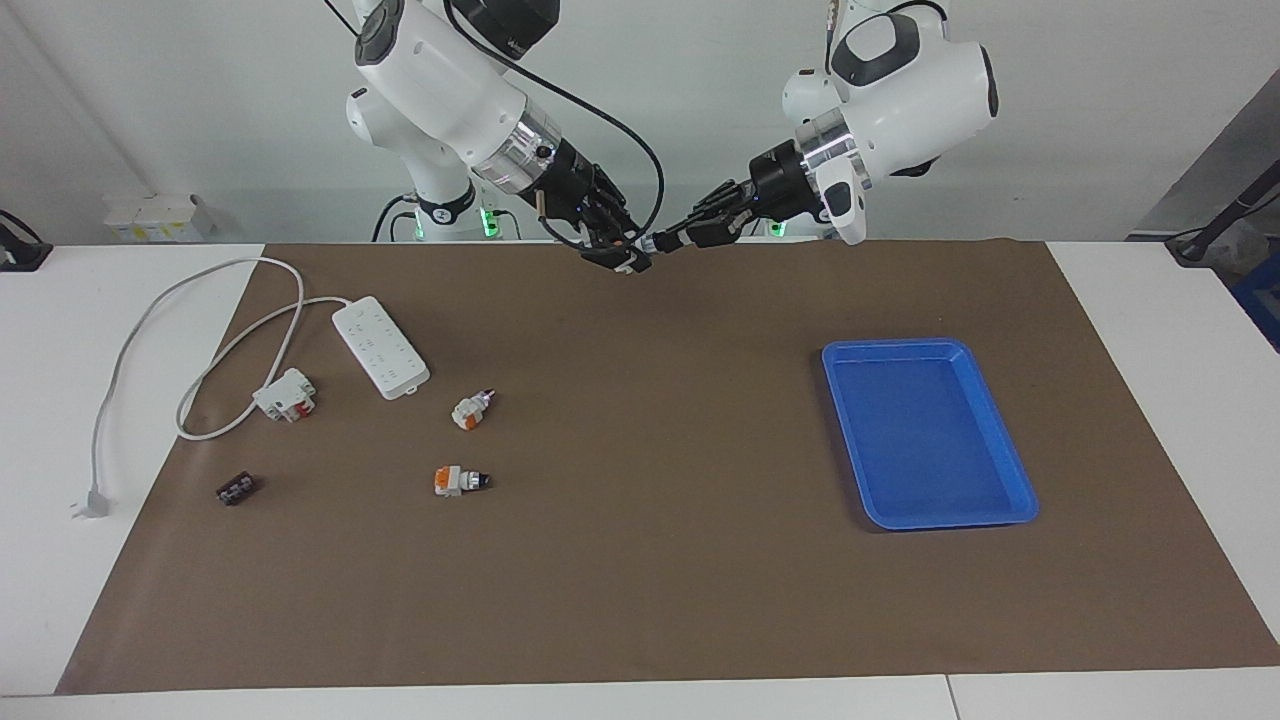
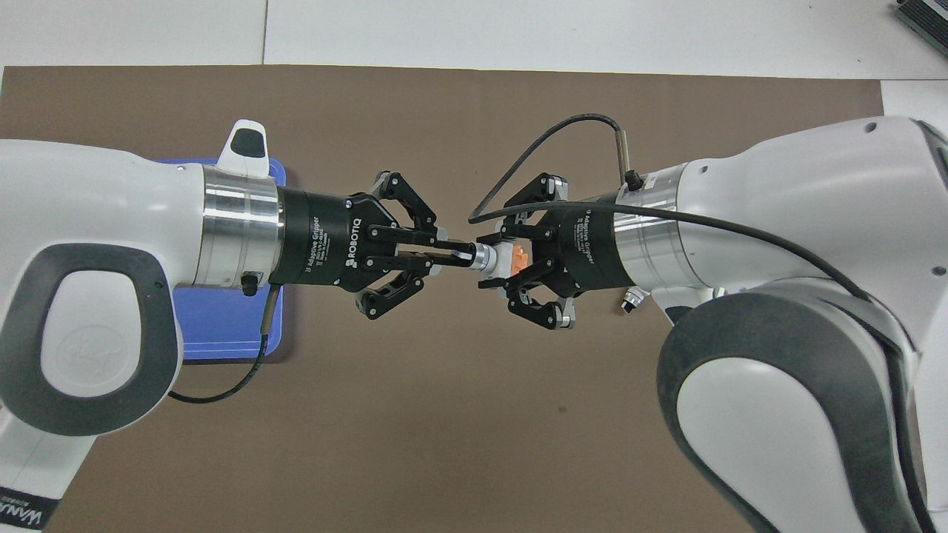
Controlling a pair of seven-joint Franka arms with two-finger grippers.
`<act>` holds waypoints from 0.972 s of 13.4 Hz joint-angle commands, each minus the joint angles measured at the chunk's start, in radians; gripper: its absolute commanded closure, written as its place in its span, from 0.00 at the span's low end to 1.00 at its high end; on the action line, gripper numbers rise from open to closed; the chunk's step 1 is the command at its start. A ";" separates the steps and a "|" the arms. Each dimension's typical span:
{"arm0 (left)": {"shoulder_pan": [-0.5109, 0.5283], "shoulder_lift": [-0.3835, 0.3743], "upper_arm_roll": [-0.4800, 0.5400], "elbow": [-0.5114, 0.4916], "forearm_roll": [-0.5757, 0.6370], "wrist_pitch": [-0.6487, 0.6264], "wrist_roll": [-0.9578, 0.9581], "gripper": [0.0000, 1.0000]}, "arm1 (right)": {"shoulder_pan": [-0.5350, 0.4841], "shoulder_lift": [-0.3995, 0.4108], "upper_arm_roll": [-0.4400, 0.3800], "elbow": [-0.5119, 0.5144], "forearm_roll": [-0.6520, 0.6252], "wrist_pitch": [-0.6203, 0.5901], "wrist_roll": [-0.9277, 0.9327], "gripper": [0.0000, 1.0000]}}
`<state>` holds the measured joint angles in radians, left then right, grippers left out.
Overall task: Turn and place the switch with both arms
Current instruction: 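Close the left gripper on the switch end held by the right gripper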
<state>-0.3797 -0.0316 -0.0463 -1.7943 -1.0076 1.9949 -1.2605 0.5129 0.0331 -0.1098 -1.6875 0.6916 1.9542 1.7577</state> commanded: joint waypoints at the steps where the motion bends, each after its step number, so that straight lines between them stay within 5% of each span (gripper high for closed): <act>1: -0.018 -0.019 0.005 0.049 0.004 -0.024 -0.150 1.00 | 0.002 0.011 0.002 -0.024 0.008 0.017 0.014 1.00; 13: -0.013 -0.021 0.006 0.044 0.082 -0.056 -0.361 1.00 | 0.002 0.011 0.002 -0.024 0.008 0.017 0.014 1.00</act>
<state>-0.3851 -0.0318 -0.0467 -1.7733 -0.9383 1.9739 -1.5671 0.5174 0.0336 -0.1080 -1.6906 0.6916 1.9540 1.7577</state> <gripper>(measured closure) 0.903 0.581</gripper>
